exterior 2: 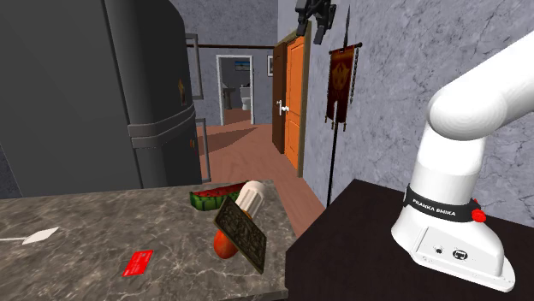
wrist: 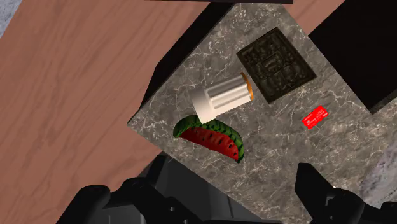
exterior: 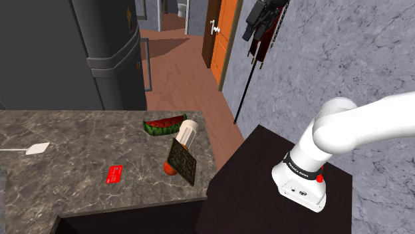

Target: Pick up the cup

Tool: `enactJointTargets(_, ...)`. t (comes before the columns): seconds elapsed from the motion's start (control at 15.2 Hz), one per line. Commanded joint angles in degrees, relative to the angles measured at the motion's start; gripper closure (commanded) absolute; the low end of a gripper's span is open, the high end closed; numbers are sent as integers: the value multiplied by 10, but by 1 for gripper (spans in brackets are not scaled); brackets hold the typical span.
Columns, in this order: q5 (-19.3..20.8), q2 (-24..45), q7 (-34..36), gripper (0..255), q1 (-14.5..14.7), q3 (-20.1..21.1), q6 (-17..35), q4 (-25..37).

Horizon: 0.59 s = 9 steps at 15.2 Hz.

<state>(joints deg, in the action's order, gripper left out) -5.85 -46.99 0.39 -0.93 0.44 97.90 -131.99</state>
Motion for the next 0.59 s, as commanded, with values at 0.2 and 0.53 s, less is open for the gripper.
enactJointTargets(0.2, -16, 70, 29, 0, -10, -3, 18, 13)
enactJointTargets(0.53, -46, 186, 72, 0, -22, -12, 42, 38)
